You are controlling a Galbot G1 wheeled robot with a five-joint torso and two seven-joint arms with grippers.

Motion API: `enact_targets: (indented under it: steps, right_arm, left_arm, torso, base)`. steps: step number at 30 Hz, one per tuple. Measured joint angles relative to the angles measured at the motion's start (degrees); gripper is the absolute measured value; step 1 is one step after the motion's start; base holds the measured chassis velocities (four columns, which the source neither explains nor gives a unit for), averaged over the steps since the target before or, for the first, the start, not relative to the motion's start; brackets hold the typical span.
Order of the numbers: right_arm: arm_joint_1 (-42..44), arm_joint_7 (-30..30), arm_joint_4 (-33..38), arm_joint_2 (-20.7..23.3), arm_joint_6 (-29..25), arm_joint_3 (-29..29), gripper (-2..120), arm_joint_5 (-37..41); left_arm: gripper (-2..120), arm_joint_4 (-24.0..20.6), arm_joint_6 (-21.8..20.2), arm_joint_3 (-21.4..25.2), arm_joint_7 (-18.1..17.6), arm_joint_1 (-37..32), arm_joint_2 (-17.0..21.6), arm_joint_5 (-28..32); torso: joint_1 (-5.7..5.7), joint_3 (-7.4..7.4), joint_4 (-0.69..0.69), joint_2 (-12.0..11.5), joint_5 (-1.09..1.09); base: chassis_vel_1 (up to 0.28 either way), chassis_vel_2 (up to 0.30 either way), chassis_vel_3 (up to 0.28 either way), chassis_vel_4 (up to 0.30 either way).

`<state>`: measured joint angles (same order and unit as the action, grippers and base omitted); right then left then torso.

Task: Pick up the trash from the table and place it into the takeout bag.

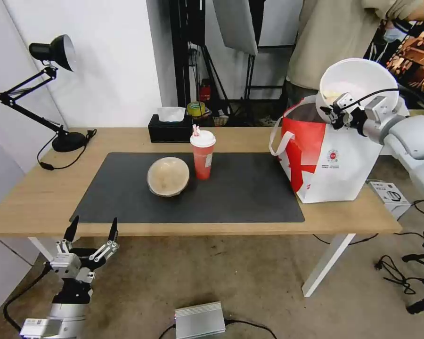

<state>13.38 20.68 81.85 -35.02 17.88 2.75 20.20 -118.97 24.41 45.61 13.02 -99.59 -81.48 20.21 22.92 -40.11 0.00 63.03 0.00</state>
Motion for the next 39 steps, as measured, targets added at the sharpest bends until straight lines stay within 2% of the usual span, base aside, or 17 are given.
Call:
enact_targets:
  steps: [4,7,9,11,15,18,19,24,25,30,32,39]
  right_arm:
    - [0.0,0.0,0.2,0.1,0.0,0.0,1,0.0]
    - [0.1,-0.1,0.5,0.1,0.0,0.0,14,0.1]
    - [0.1,-0.1,0.6,0.2,0.0,0.0,18,0.1]
    - [0.1,-0.2,0.8,0.3,0.0,0.0,29,0.2]
    - [0.1,-0.2,1.0,0.4,0.0,0.0,37,0.2]
    - [0.2,-0.2,1.1,0.4,0.0,0.0,54,0.2]
    - [0.2,-0.2,1.1,0.4,0.0,0.0,54,0.2]
    - [0.2,-0.2,1.2,0.4,0.1,0.0,75,0.3]
    - [0.2,-0.2,1.2,0.4,0.1,0.0,75,0.3]
    - [0.3,-0.1,1.4,0.7,0.1,-0.1,94,0.3]
    - [0.4,0.0,1.4,0.9,0.1,-0.2,98,0.3]
    - [0.5,0.1,1.5,0.9,0.1,-0.5,99,0.3]
  left_arm:
    - [100,0.0,0.0,0.0,0.0,0.1,0.0,0.0]
    - [100,0.1,0.1,0.0,0.0,0.0,0.0,0.0]
    - [100,0.2,0.1,0.0,0.0,0.0,0.0,0.0]
    - [100,0.2,0.1,0.0,0.1,0.0,0.0,0.0]
    - [100,0.2,0.1,-0.1,0.1,0.0,-0.1,0.0]
    - [100,0.2,0.1,-0.1,0.2,-0.1,-0.1,0.0]
    - [100,0.2,0.1,-0.1,0.2,-0.1,-0.1,0.0]
    - [100,0.2,0.2,0.0,0.2,-0.3,-0.1,0.1]
    - [100,0.2,0.2,0.0,0.2,-0.3,-0.1,0.1]
    - [100,0.3,0.2,0.0,0.2,-0.2,-0.1,0.1]
    - [100,0.3,0.2,-0.1,0.2,-0.2,-0.1,0.1]
    - [100,0.4,0.2,-0.2,0.3,0.0,0.1,0.0]
  torso:
    - [0.0,0.0,0.0,0.0,0.0]
    - [0.0,0.0,0.0,0.0,0.0]
    - [0.0,0.0,0.0,0.0,0.0]
    - [0.0,0.0,0.0,0.0,0.0]
    - [0.0,0.0,0.0,0.0,0.0]
    - [0.0,0.0,0.0,0.0,0.0]
    - [0.0,0.0,0.0,0.0,0.0]
    - [0.0,0.0,0.0,0.0,0.0]
    - [0.0,0.0,0.0,0.0,0.0]
    - [0.0,0.0,0.0,0.0,0.0]
    - [0.0,0.0,0.0,0.0,0.0]
    - [0.0,0.0,0.0,0.0,0.0]
  base:
    - [0.0,0.0,0.0,0.0]
    - [0.0,0.0,0.0,0.0]
    - [0.0,0.0,0.0,0.0]
    - [0.0,0.0,0.0,0.0]
    - [0.0,0.0,0.0,0.0]
    - [0.0,0.0,0.0,0.0]
    - [0.0,0.0,0.0,0.0]
    - [0.0,0.0,0.0,0.0]
    - [0.0,0.0,0.0,0.0]
    - [0.0,0.0,0.0,0.0]
    - [0.0,0.0,0.0,0.0]
    - [0.0,0.0,0.0,0.0]
